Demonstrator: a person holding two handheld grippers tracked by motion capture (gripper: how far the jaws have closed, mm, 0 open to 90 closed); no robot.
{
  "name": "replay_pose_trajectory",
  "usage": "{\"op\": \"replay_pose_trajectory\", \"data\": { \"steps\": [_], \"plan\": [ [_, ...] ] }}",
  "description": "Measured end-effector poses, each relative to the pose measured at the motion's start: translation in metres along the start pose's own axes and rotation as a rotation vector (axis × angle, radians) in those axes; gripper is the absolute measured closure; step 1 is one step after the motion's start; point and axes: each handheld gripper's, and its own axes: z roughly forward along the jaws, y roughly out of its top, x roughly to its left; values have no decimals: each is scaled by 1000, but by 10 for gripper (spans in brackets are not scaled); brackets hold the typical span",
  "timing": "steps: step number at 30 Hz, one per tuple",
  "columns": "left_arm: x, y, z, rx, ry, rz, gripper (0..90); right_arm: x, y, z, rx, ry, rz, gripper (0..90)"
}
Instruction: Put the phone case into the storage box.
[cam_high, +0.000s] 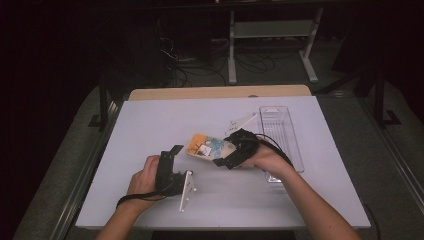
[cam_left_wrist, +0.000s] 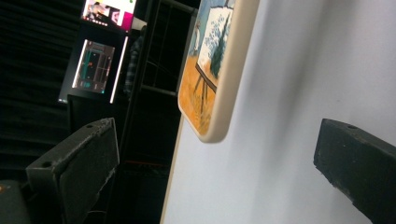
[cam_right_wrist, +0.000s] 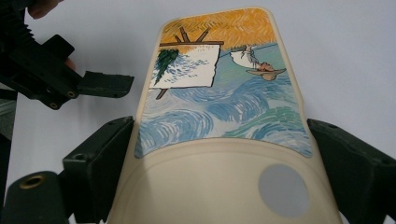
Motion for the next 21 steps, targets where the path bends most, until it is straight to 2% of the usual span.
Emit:
{"op": "replay_pose_trajectory", "data": {
  "steps": [1,3,4,6,10,17,19,21],
  "plan": [
    [0,1,0,0,3,0,0,2,1,0,-7,15,19,102],
    [-1,2,1,0,9,6,0,2,1,1,-2,12,6,102],
    [-1,2,2,-1,11,10,0,1,1,2,0,6,-20,102],
    [-2,3,3,-1,13,11,0,2,1,2,-1,8,-24,102],
    [-3,5,5,-2,19,17,0,4,2,3,-4,14,-13,102],
    [-5,8,7,-8,38,39,8,6,4,5,-6,24,-31,103],
    [-6,10,8,-11,39,44,9,8,5,6,-13,28,-15,103],
    [-7,11,9,-10,39,56,10,9,5,7,-13,29,-21,103]
  ]
}}
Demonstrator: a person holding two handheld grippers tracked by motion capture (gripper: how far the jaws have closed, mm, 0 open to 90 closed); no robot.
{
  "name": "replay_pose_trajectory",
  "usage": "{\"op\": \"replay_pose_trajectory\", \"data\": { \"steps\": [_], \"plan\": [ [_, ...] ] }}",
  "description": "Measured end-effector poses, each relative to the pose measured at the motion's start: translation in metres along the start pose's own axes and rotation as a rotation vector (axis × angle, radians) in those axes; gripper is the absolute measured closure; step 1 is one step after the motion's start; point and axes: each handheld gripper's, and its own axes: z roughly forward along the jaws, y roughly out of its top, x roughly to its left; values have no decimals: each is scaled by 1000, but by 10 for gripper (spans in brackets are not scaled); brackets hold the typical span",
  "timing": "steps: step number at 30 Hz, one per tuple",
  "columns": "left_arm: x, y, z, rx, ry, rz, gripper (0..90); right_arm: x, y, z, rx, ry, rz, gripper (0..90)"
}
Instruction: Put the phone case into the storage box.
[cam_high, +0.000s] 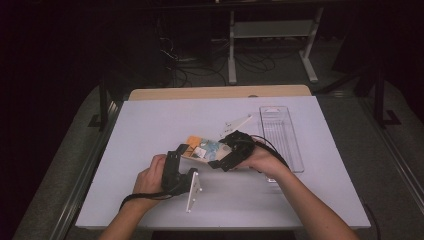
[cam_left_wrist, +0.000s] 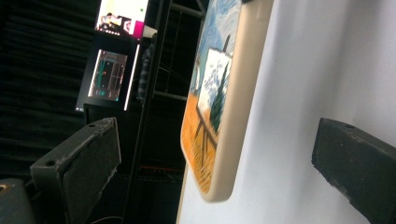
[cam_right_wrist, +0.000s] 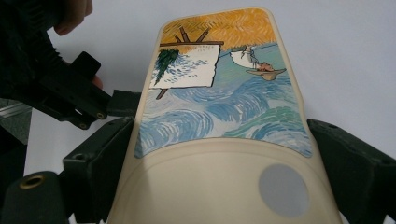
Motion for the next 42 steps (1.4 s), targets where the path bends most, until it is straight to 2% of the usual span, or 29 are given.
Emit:
{"op": "replay_pose_trajectory", "data": {
  "steps": [6,8,10,15,20,23,24,28,30,37,39,42],
  "plan": [
    [-2,1,1,-5,31,26,61,1,1,1,-2,6,-4,103],
    [-3,2,2,-5,29,32,67,1,1,2,-2,10,-5,103],
    [-4,2,2,-10,36,47,123,1,1,2,2,9,-11,103],
    [-2,1,2,-6,58,55,172,2,1,2,-1,9,-6,103],
    [-4,2,1,-9,70,74,270,3,2,3,0,12,0,103],
    [-5,4,1,-13,72,92,321,3,2,3,-6,14,10,103],
    [-5,4,1,-14,73,92,334,5,3,3,-12,23,27,103],
    [-4,6,0,6,79,117,369,5,3,3,-13,24,26,103],
    [-4,6,1,9,80,118,387,5,2,3,-9,23,16,103],
    [-5,7,0,7,75,126,474,5,3,4,-10,29,27,103],
    [-6,7,0,10,74,131,488,4,2,4,-5,17,0,103],
    [-6,7,0,7,72,130,529,5,2,5,-5,22,6,103]
  ]
}}
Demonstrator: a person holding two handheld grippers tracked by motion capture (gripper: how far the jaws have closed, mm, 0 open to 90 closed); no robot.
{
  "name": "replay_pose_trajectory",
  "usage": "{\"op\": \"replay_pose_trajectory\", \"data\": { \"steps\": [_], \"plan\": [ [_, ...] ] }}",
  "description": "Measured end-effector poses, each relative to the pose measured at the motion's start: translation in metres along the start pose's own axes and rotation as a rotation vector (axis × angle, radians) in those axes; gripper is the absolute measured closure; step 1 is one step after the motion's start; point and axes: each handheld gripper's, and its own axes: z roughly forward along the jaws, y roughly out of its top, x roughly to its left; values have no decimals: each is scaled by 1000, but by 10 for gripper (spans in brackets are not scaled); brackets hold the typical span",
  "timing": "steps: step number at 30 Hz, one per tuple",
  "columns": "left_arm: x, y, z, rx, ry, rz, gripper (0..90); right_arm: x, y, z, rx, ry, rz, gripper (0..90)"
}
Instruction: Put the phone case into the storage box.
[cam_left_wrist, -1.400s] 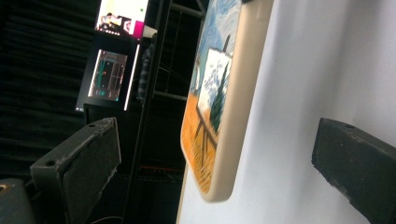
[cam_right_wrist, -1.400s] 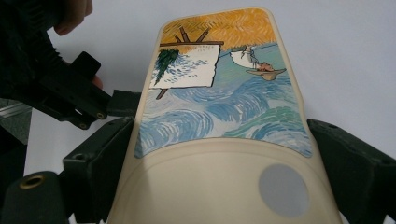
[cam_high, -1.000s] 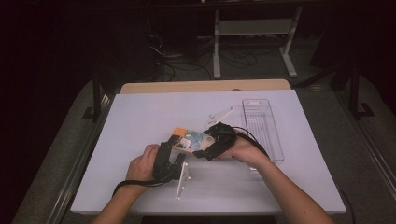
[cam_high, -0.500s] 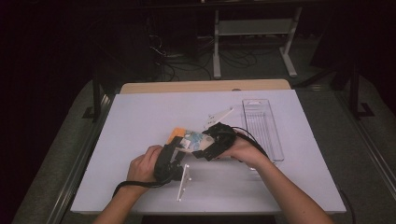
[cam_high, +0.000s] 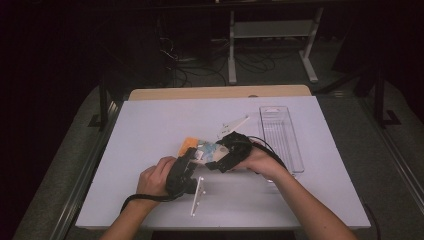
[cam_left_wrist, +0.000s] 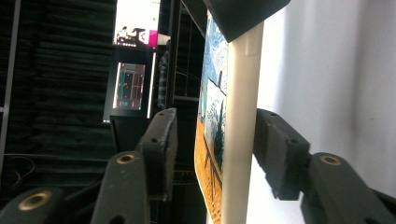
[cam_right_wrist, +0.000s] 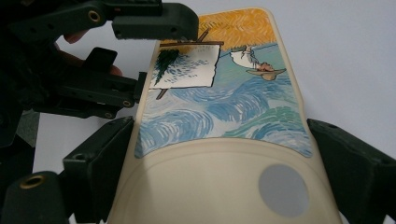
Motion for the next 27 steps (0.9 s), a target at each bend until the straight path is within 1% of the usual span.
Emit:
{"op": "replay_pose_trajectory", "data": {
  "steps": [7,11,13,15,19,21,25,26,27],
  "plan": [
    [0,1,-1,0,-4,12,619,0,0,0,3,0,-5,103],
    [0,1,-1,1,-11,23,645,0,0,1,3,0,-6,103],
    [0,2,-1,4,-6,27,654,1,0,1,3,1,-5,103],
    [0,2,-1,2,-17,25,674,0,0,1,3,0,-7,103],
    [0,2,-1,4,-12,31,715,0,0,0,-6,7,5,103],
    [1,3,-2,4,-16,37,738,0,0,0,-7,10,4,102],
    [1,3,-2,2,-17,48,753,0,0,0,-5,11,1,101],
    [2,3,-3,6,-19,49,758,0,0,0,-6,15,8,100],
    [2,4,-3,6,-21,50,764,1,1,0,-12,28,26,99]
  ]
}}
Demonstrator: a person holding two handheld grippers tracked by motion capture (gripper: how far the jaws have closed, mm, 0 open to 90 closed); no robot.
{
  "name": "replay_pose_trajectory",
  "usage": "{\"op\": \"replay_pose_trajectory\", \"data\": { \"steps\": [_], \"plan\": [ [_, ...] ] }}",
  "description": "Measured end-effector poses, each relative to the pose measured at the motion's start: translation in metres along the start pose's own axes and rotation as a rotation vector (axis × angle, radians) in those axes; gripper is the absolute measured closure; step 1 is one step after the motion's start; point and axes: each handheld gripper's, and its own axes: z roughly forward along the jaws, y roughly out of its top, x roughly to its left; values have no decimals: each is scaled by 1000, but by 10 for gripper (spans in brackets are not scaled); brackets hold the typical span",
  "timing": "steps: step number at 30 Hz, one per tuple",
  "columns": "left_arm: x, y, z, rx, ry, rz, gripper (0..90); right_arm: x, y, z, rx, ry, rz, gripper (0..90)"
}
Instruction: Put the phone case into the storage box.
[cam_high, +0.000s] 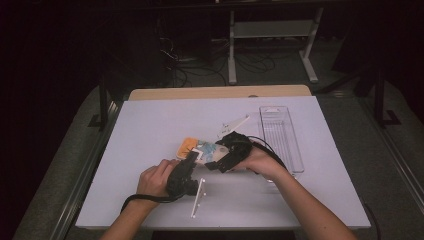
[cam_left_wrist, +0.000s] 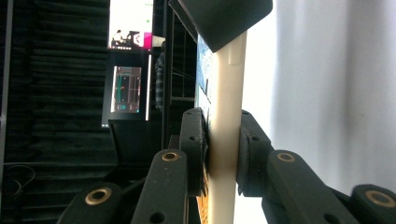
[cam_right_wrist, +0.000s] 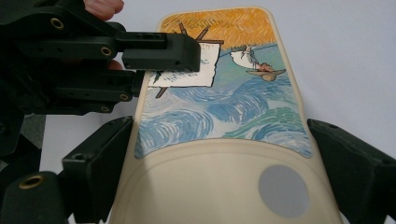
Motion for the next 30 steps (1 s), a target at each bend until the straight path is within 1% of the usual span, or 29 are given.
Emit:
{"op": "replay_pose_trajectory", "data": {
  "steps": [4,12,15,16,19,21,23,26,27,28,30],
  "plan": [
    [1,0,-1,3,-3,9,785,-1,0,0,0,8,6,94],
    [1,0,-2,8,-10,18,792,-1,0,1,-3,12,2,87],
    [2,0,-3,9,-1,17,793,-1,0,1,-9,19,9,84],
    [3,-1,-3,8,8,19,793,0,0,1,-12,11,3,83],
    [4,-3,-3,9,3,11,796,1,0,1,-19,2,-10,67],
    [5,-5,-3,22,6,17,795,0,0,0,-29,4,-6,33],
    [6,-8,-4,34,11,9,795,-1,1,-3,-42,4,-2,32],
    [6,-12,-3,49,2,7,795,-3,1,-8,-63,6,-7,31],
    [6,-14,-3,50,5,4,794,-4,1,-10,-66,3,-10,30],
    [6,-15,-3,55,-2,3,795,-4,1,-12,-69,1,-3,26],
    [7,-19,-5,62,-4,-13,794,-5,-1,-17,-73,-2,-9,20]
  ]
}}
